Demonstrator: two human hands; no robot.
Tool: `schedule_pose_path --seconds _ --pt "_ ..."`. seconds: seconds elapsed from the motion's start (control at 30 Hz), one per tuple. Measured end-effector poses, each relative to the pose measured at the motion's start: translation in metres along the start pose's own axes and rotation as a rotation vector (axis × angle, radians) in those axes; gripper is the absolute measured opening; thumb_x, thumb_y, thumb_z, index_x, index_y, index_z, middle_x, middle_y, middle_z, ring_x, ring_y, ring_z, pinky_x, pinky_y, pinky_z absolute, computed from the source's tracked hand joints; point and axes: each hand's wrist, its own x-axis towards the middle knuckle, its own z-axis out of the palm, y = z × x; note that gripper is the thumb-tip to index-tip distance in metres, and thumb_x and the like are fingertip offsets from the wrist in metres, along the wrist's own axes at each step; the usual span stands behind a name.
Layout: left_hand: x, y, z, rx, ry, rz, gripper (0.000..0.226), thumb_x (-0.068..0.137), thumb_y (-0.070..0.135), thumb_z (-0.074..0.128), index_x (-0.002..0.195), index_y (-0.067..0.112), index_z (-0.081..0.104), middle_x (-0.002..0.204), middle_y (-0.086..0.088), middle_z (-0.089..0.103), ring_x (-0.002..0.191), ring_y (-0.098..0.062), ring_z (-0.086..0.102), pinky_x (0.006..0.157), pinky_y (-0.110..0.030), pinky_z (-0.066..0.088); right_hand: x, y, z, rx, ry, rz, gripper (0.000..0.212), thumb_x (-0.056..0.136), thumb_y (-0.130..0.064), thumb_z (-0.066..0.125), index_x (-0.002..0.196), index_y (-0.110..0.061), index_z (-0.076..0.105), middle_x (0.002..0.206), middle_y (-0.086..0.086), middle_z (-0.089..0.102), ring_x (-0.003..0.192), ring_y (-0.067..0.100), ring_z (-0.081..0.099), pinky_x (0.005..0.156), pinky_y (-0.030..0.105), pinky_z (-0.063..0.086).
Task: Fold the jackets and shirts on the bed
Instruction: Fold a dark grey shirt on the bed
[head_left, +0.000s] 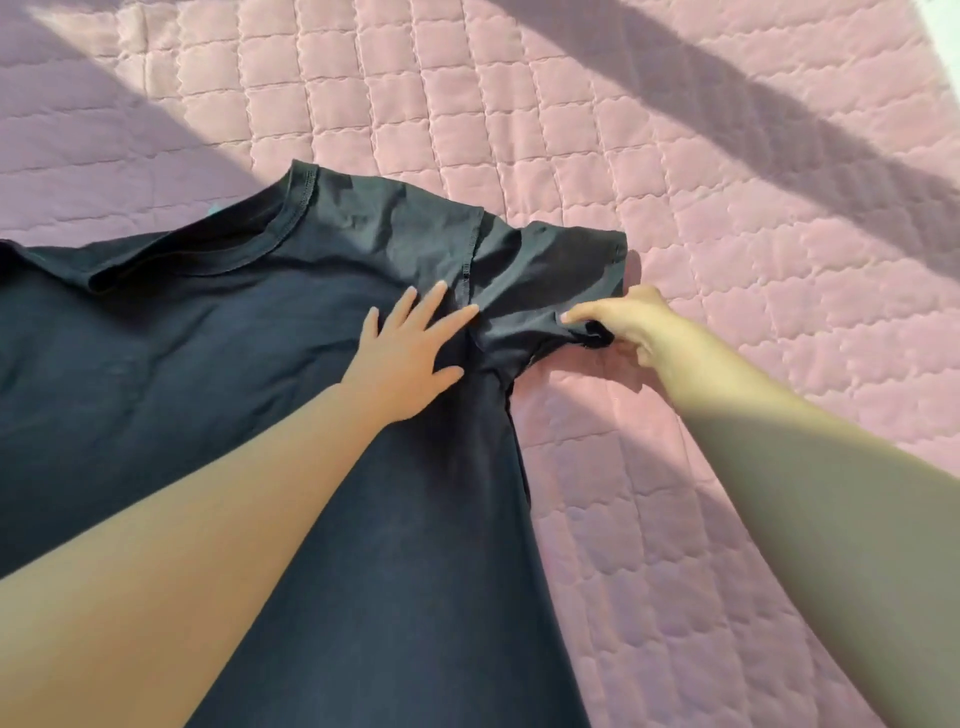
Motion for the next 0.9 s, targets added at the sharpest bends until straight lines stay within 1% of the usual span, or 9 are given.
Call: schedule_pose_path --seconds 0.1,0.17,0.23,0.33,0.43,0.6,0.7,0.8,0.9 --pt "0.012 0.016 0.007 0.099 -0.124 -0.083 0.085 0.088 0.065 0.048 0.147 0.051 -0.011 0.159 0.006 -0.024 0.146 -0.037 -0.017 0.109 -0.073 0.006 0.003 0.010 0.002 0.328 0.128 -0.099 0.011 0.062 -0.011 0.067 0.071 -0.018 0.067 0.075 0.001 0.061 0.075 0.019 0.056 0.072 0.041 0.054" --pt "0.021 0.018 0.005 0.074 -0.149 -0.154 0.105 0.074 0.078 0.054 0.144 0.053 -0.019 0.156 0.005 -0.030 0.143 -0.041 -0.022 0.103 -0.077 0.005 0.009 0.032 0.005 0.440 0.222 -0.107 0.016 0.055 -0.010 0.055 0.061 -0.020 0.067 0.072 -0.002 0.065 0.072 0.020 0.060 0.084 0.045 0.056" --pt "0.030 0.017 0.001 0.034 -0.173 -0.214 0.125 0.061 0.080 0.065 0.141 0.052 -0.027 0.154 0.005 -0.035 0.142 -0.041 -0.025 0.102 -0.078 0.004 0.006 0.051 0.010 0.489 0.188 -0.050 0.018 0.057 -0.024 0.063 0.073 -0.022 0.070 0.084 0.001 0.071 0.082 0.027 0.067 0.086 0.051 0.056" --pt "0.035 0.018 0.000 -0.016 -0.179 -0.259 0.141 0.052 0.075 0.075 0.137 0.049 -0.035 0.153 0.006 -0.036 0.142 -0.038 -0.027 0.105 -0.074 -0.001 -0.020 0.050 0.011 0.688 -0.046 0.052 0.068 0.051 -0.052 0.086 0.103 -0.011 0.067 0.103 0.006 0.073 0.085 0.019 0.067 0.086 0.048 0.057" --pt "0.027 0.021 0.007 -0.206 -0.007 -0.239 0.150 0.051 0.054 0.089 0.144 0.040 -0.029 0.161 -0.001 -0.017 0.148 -0.032 -0.011 0.116 -0.060 0.004 -0.028 0.042 0.010 0.796 -0.274 0.018 0.042 0.069 -0.029 0.084 0.104 -0.016 0.064 0.097 0.002 0.073 0.088 0.016 0.069 0.072 0.032 0.057" --pt "0.005 0.017 -0.005 -0.744 0.127 -0.312 0.084 0.079 0.007 0.071 0.150 0.023 0.027 0.143 -0.001 0.035 0.128 -0.019 0.041 0.096 -0.024 0.042 -0.049 0.021 0.032 0.955 -0.270 0.081 0.022 0.063 -0.001 0.057 0.076 -0.017 0.050 0.070 0.003 0.053 0.058 0.019 0.051 0.052 0.025 0.040" --pt "-0.004 0.014 -0.029 -1.238 0.033 -0.547 0.040 0.094 0.015 0.053 0.134 0.016 0.050 0.131 -0.004 0.057 0.112 -0.017 0.058 0.095 -0.031 0.049 -0.073 -0.001 0.039 0.764 -0.222 -0.080 0.025 0.070 0.002 0.055 0.077 -0.022 0.050 0.068 -0.001 0.052 0.059 0.015 0.048 0.053 0.023 0.038" --pt "-0.023 -0.015 -0.065 -1.667 0.005 -0.654 0.039 0.098 0.038 0.046 0.128 0.015 0.054 0.123 -0.008 0.065 0.106 -0.022 0.066 0.091 -0.036 0.051 -0.122 -0.039 0.062 0.437 -0.243 -0.457 0.019 0.078 -0.002 0.059 0.086 -0.019 0.057 0.072 -0.005 0.059 0.064 0.010 0.054 0.057 0.020 0.046" --pt "-0.054 -0.048 -0.091 -1.840 0.078 -0.653 0.061 0.094 0.061 0.038 0.129 0.014 0.056 0.121 -0.009 0.067 0.103 -0.022 0.069 0.086 -0.037 0.050 -0.164 -0.064 0.110 0.221 -0.248 -0.717 0.049 0.082 -0.010 0.059 0.129 -0.021 0.053 0.107 -0.003 0.066 0.097 0.012 0.061 0.079 0.017 0.047"
